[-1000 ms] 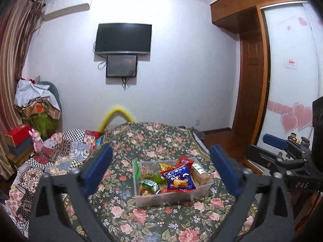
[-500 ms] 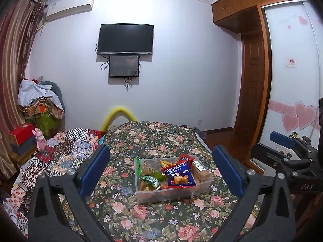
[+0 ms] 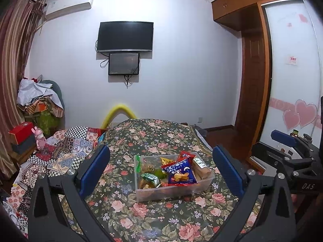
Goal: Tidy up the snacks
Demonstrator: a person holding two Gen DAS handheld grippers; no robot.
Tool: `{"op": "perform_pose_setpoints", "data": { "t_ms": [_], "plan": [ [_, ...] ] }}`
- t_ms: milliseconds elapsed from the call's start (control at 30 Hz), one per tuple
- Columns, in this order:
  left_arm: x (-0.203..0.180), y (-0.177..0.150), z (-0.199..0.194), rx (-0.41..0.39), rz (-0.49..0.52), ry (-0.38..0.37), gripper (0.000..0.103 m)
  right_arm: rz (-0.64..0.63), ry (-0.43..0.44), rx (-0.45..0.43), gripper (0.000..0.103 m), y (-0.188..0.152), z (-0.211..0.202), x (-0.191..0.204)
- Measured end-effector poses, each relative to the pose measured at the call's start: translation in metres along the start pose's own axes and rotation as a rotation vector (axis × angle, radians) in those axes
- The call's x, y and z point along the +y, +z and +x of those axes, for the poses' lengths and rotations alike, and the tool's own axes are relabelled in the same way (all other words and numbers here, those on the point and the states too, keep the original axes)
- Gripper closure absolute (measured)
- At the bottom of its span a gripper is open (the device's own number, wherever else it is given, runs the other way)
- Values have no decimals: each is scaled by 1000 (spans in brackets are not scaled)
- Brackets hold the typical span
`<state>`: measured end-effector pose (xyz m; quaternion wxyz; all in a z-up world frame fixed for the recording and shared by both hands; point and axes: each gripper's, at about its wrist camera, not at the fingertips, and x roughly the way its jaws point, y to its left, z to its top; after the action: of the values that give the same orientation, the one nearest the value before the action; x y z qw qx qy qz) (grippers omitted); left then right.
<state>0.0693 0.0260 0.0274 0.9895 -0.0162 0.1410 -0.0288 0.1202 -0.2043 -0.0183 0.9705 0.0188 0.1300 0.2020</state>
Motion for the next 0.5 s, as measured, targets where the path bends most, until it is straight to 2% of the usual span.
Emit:
{"op": "perform_pose_setpoints", "data": {
  "t_ms": [500],
  "plan": [
    [1,-3,6,18,4,-3,0,1,-8,7,0,-1,2,-1]
  ]
}}
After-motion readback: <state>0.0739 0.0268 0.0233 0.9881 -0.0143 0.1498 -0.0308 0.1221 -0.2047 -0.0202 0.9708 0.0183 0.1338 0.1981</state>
